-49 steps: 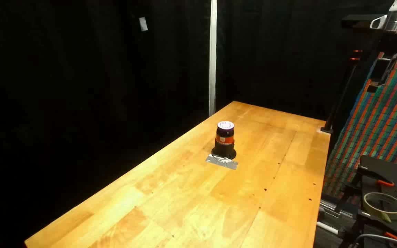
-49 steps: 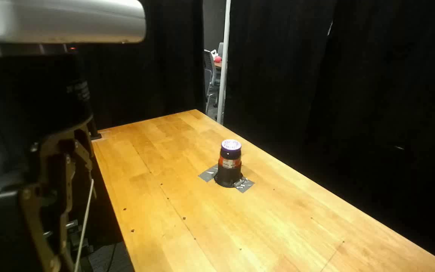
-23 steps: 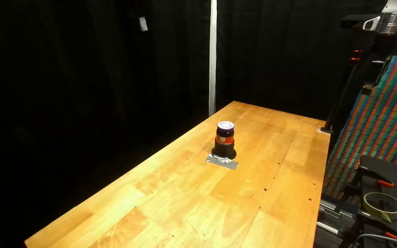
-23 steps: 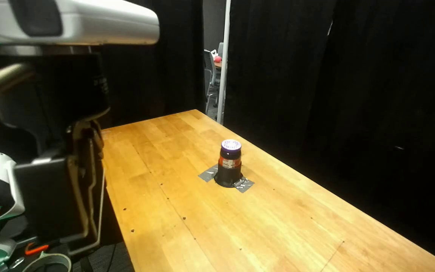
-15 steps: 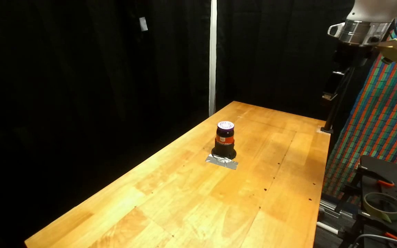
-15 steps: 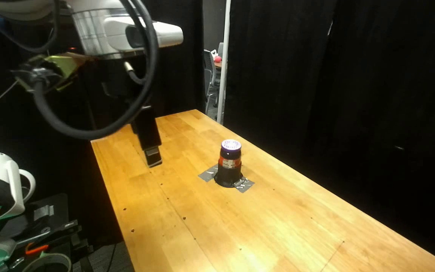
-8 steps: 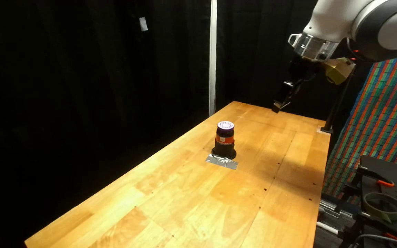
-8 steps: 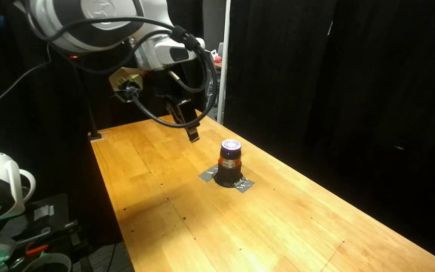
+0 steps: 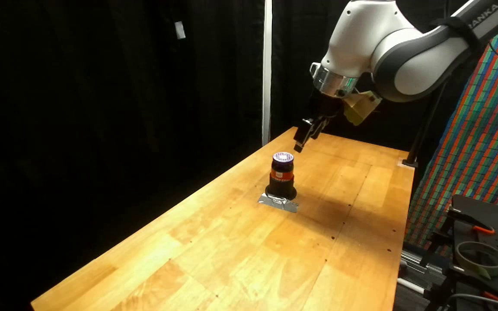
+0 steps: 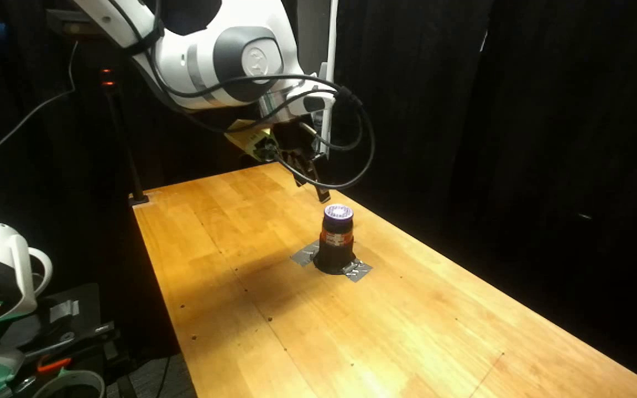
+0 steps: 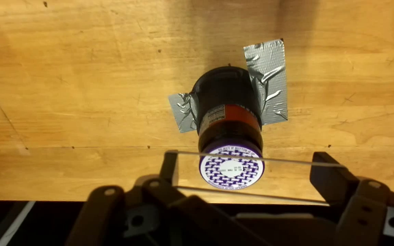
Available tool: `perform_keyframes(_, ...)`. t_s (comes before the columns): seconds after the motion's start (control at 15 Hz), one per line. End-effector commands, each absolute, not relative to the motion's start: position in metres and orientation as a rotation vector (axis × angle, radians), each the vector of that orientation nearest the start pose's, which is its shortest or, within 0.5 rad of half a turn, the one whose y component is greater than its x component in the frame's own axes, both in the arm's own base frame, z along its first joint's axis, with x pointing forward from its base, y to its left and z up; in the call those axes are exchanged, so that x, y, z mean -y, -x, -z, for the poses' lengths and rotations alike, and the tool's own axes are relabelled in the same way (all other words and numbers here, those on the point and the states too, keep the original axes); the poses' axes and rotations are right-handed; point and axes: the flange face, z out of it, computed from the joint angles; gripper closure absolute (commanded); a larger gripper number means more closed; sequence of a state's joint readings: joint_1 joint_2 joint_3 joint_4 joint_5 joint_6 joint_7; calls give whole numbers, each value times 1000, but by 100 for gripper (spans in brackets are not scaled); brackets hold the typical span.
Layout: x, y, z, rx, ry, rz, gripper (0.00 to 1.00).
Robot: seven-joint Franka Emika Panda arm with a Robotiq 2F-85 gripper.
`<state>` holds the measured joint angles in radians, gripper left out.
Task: Put the elastic on the cup
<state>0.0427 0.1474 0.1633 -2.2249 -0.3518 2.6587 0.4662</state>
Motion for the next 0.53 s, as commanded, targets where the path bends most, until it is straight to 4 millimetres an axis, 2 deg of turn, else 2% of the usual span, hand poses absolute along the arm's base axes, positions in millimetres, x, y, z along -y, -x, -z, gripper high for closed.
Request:
perform_keyframes(0.0,-137,-601,-324,37,3168,566,0)
perform_keyframes(0.2,-136,-625,-313,17,3172,588,0)
perform_keyframes(0.47,-126,-647,-296,-14,3194,601,0)
